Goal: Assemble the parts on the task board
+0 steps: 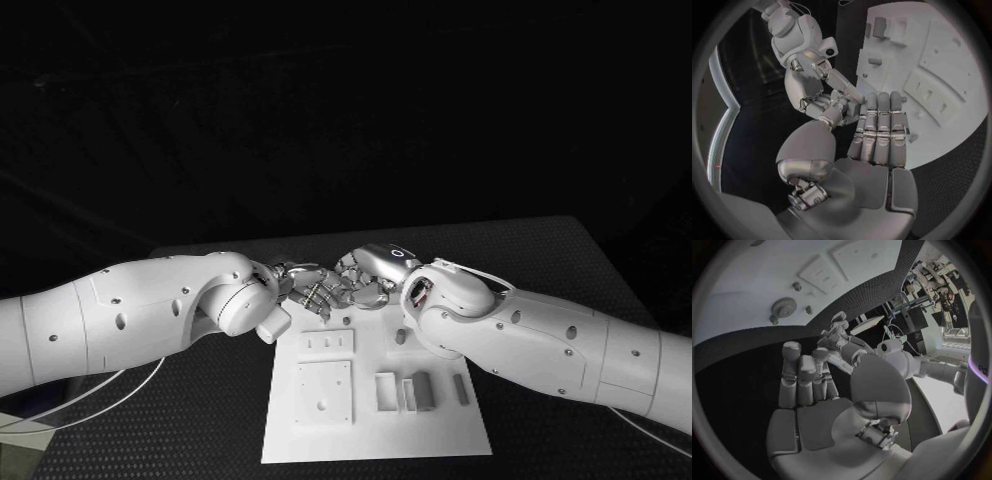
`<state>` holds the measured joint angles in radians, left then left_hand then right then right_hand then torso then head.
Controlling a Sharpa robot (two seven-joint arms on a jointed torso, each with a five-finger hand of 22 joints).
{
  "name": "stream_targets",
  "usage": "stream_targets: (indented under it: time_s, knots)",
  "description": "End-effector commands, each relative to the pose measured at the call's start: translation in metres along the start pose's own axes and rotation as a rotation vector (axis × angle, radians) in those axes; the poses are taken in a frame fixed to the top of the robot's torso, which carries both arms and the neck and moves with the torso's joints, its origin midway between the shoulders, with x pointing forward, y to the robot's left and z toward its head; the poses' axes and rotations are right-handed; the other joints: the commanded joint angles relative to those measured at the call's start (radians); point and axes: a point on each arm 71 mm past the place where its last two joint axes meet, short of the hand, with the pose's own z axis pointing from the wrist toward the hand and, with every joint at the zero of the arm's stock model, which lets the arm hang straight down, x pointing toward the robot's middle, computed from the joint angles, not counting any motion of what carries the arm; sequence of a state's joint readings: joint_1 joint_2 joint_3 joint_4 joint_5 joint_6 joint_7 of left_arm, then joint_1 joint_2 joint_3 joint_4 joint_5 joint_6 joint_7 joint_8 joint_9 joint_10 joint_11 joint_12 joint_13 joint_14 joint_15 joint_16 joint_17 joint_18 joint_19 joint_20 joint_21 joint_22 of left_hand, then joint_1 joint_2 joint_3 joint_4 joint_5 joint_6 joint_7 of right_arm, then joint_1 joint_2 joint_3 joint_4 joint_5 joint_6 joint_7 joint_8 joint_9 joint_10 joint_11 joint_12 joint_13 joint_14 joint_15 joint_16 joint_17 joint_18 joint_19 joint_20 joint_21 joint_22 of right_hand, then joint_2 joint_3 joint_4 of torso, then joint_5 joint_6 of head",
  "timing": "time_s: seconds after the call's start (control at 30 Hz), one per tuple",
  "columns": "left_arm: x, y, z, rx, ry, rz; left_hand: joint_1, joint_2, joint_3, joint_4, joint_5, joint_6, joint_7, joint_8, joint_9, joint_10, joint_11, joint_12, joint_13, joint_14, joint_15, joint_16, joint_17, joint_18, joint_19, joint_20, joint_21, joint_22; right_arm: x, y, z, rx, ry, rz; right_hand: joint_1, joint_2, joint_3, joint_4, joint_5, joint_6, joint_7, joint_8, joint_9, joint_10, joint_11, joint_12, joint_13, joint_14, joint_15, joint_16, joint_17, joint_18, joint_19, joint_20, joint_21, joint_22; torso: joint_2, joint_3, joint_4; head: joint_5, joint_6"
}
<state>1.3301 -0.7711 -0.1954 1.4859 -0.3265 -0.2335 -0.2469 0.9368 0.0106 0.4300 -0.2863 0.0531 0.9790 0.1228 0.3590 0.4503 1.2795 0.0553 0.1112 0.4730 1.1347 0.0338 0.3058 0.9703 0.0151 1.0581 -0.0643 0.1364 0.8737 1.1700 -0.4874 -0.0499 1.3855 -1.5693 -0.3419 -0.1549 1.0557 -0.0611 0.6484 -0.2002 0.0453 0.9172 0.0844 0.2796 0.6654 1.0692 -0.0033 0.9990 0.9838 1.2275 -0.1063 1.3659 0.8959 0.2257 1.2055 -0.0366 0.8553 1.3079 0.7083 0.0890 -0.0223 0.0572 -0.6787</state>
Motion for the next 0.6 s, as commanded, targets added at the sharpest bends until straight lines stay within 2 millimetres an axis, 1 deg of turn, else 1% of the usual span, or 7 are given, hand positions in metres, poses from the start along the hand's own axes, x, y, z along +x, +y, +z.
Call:
stream_targets:
  time_s: [0.03, 0.3, 0.33, 0.5, 0.57, 0.6]
  knots:
    - [0.0017, -0.008, -0.0008, 0.047, 0.002, 0.001, 0.005, 0.003, 0.005, 0.0, 0.002, 0.007, -0.001, 0.004, 0.001, 0.008, 0.0, 0.0, 0.002, 0.006, -0.002, 0.005, 0.002, 0.014, 0.007, 0.0, 0.004, 0.002, 0.008, 0.0029, -0.0007, -0.024, 0.047, -0.009, 0.002, -0.007, 0.002, -0.006, 0.003, 0.032, 0.025, 0.002, 0.001, 0.005, 0.0, -0.005, -0.002, 0.004, -0.005, -0.002, 0.001, 0.036, -0.001, -0.007, -0.007, 0.011, 0.0, 0.0004, 0.0, -0.001, 0.0]
    - [0.0009, -0.0078, -0.0012, 0.05, 0.002, -0.002, 0.007, 0.013, 0.008, 0.0, 0.006, 0.009, -0.002, 0.003, 0.001, 0.009, -0.001, -0.001, 0.004, 0.007, -0.003, 0.005, 0.002, 0.013, 0.008, -0.002, 0.003, 0.003, 0.009, -0.0023, -0.0009, -0.011, 0.053, -0.016, 0.001, -0.007, 0.002, -0.006, 0.003, 0.033, 0.025, 0.002, 0.002, 0.005, 0.0, -0.005, -0.002, 0.004, -0.005, -0.003, 0.001, 0.036, -0.001, -0.006, -0.007, 0.011, 0.0, -0.0001, 0.0005, -0.001, -0.001]
    - [0.0007, -0.0077, -0.0013, 0.05, 0.002, -0.002, 0.012, 0.02, 0.012, -0.002, 0.012, 0.009, -0.002, 0.003, 0.001, 0.009, -0.001, -0.002, 0.005, 0.007, -0.003, 0.005, 0.002, 0.013, 0.008, -0.002, 0.003, 0.003, 0.009, -0.0024, -0.001, -0.01, 0.053, -0.016, 0.001, -0.007, 0.002, -0.005, 0.003, 0.033, 0.025, 0.002, 0.002, 0.005, 0.0, -0.005, -0.002, 0.004, -0.005, -0.003, 0.001, 0.036, -0.001, -0.007, -0.007, 0.011, 0.0, -0.0001, 0.0005, -0.001, -0.001]
    - [0.0003, -0.0076, -0.0013, 0.049, -0.001, -0.007, 0.024, 0.03, 0.018, -0.004, 0.02, 0.011, -0.003, 0.001, 0.0, 0.01, -0.001, -0.004, 0.009, 0.007, -0.003, 0.005, 0.003, 0.012, 0.007, -0.003, 0.001, 0.005, 0.0098, -0.0025, -0.001, -0.01, 0.057, -0.016, 0.0, -0.007, 0.002, -0.005, 0.003, 0.035, 0.024, 0.003, 0.002, 0.005, 0.0, -0.005, -0.002, 0.004, -0.006, -0.003, 0.001, 0.036, 0.0, -0.007, -0.007, 0.011, 0.0, 0.0005, 0.0001, -0.002, -0.003]
    - [0.0001, -0.0076, -0.0012, 0.049, -0.004, -0.012, 0.039, 0.042, 0.026, -0.005, 0.018, 0.012, -0.003, -0.001, 0.0, 0.01, -0.001, -0.006, 0.012, 0.007, -0.004, 0.005, 0.003, 0.011, 0.006, -0.003, 0.0, 0.007, 0.0103, -0.0021, -0.001, -0.011, 0.058, -0.016, 0.0, -0.007, 0.002, -0.005, 0.003, 0.035, 0.024, 0.003, 0.003, 0.006, 0.0, -0.005, -0.002, 0.005, -0.006, -0.003, 0.001, 0.036, 0.0, -0.007, -0.008, 0.011, 0.0, 0.0005, 0.0001, -0.002, -0.003]
    - [0.0, -0.0076, -0.0012, 0.05, -0.005, -0.013, 0.06, 0.024, 0.061, 0.008, -0.003, 0.014, -0.002, -0.002, 0.0, 0.012, 0.0, -0.009, 0.016, 0.008, -0.002, 0.005, 0.004, 0.008, 0.009, -0.001, 0.0, 0.009, 0.0105, -0.002, -0.001, -0.012, 0.059, -0.015, 0.0, -0.007, 0.002, -0.005, 0.003, 0.035, 0.024, 0.003, 0.003, 0.006, 0.0, -0.005, -0.002, 0.005, -0.006, -0.003, 0.001, 0.036, 0.0, -0.007, -0.008, 0.011, 0.0, 0.0005, 0.0001, -0.002, -0.003]
